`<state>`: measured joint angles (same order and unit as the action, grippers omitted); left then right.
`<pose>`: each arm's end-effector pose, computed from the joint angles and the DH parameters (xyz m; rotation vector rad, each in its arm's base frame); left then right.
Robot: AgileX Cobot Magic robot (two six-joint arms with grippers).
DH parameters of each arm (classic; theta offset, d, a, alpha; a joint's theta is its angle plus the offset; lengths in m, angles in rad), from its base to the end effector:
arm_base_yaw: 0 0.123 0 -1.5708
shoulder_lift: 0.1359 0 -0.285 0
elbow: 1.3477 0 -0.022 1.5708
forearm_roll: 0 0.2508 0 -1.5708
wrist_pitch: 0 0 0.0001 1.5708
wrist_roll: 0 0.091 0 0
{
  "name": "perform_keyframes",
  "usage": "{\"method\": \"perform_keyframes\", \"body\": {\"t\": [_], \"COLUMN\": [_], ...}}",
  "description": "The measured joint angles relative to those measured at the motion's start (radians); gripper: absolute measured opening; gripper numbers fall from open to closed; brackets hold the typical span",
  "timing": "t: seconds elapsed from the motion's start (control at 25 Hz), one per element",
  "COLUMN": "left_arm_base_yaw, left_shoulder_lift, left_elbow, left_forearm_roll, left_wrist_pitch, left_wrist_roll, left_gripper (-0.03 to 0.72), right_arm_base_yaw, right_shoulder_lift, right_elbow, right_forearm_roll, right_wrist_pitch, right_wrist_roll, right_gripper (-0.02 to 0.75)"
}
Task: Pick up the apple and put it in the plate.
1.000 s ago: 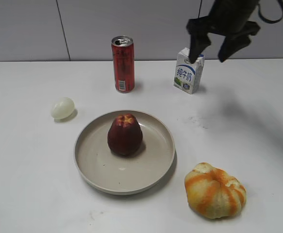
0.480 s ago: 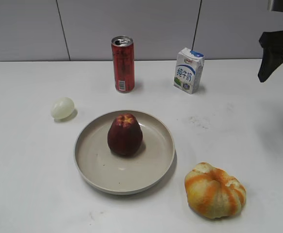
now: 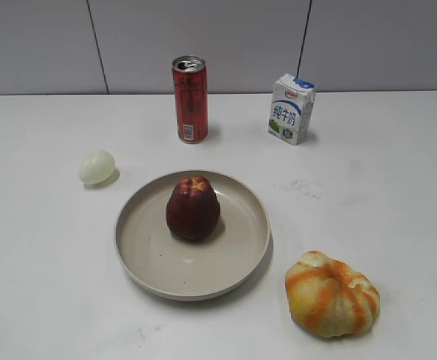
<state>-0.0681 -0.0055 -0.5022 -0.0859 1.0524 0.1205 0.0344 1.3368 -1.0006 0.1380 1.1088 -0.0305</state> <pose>-0.0062 -0.0064 0.2788 0.1947 2.0167 -0.0694 0.2394 0.0195 0.2779 -0.0242 2.9230 0.1910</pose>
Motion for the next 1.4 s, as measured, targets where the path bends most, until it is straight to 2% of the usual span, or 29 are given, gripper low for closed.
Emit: {"method": "perform_keyframes", "body": {"t": [0.28, 0.52, 1.4], "left_arm_base_yaw": [0.0, 0.0, 0.0], "left_shoulder_lift": [0.0, 0.0, 0.0], "left_elbow": [0.0, 0.0, 0.0], "left_forearm_roll": [0.0, 0.0, 0.0], "left_wrist_pitch": [0.0, 0.0, 0.0], "left_wrist_roll": [0.0, 0.0, 0.0], "left_gripper": [0.491, 0.491, 0.491], "right_arm_base_yaw": [0.0, 0.0, 0.0], "right_shoulder_lift": [-0.268, -0.492, -1.193], "right_elbow": [0.288, 0.467, 0.508], "right_forearm_roll": [0.0, 0.001, 0.003], "right_wrist_pitch": [-0.093, -0.144, -0.071], "right_wrist_roll": [-0.003, -0.011, -0.011], "right_gripper": [0.592, 0.592, 0.592]}}
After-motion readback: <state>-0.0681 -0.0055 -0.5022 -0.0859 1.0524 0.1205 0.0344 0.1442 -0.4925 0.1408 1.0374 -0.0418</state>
